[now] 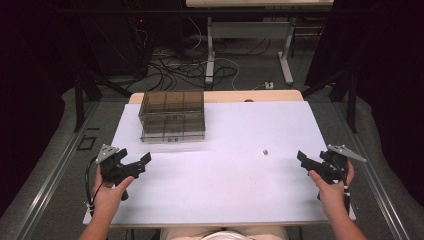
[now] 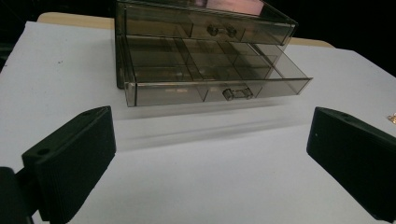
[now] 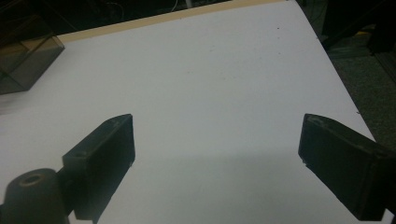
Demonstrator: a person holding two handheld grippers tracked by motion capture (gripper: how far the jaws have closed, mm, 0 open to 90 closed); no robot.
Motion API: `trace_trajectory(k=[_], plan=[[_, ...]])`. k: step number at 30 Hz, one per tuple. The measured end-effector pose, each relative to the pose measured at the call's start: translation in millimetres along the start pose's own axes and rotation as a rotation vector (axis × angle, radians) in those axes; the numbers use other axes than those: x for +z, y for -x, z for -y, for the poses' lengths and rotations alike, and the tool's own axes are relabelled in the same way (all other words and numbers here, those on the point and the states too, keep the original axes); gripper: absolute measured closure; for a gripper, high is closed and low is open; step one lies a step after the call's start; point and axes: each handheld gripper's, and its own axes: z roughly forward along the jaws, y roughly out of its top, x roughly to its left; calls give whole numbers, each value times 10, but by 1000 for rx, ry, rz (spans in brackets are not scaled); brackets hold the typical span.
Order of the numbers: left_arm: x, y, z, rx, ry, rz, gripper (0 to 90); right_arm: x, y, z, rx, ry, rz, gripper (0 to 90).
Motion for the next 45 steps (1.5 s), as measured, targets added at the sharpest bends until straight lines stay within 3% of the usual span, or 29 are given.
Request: trace_trajectory(k=[8, 12, 19, 27, 31, 34, 37, 45], plan=[[-10, -4, -1, -22, -13, 5, 27, 5, -27, -2, -1, 12, -5, 146], [-1, 3, 1, -29, -22, 3, 28, -14, -48, -14, -29, -18, -9, 146], [11, 13, 16, -14, -29, 5, 32, 17, -99, -25, -81, -6, 8, 145], [22, 29, 30, 15, -36, -9, 32, 26, -144, -31, -130, -32, 13, 148], [24, 28, 37, 22, -49, -13, 31, 5, -209, -57, -130, -52, -5, 150], [19, 37, 38, 14, -43, -10, 31, -2, -242, -66, -182, -68, -3, 152], [13, 39, 38, 11, -43, -12, 31, -2, -283, -84, -197, -70, -25, 156], [-1, 34, 40, 7, -36, -11, 31, 24, -316, -194, -196, -93, -68, 177]])
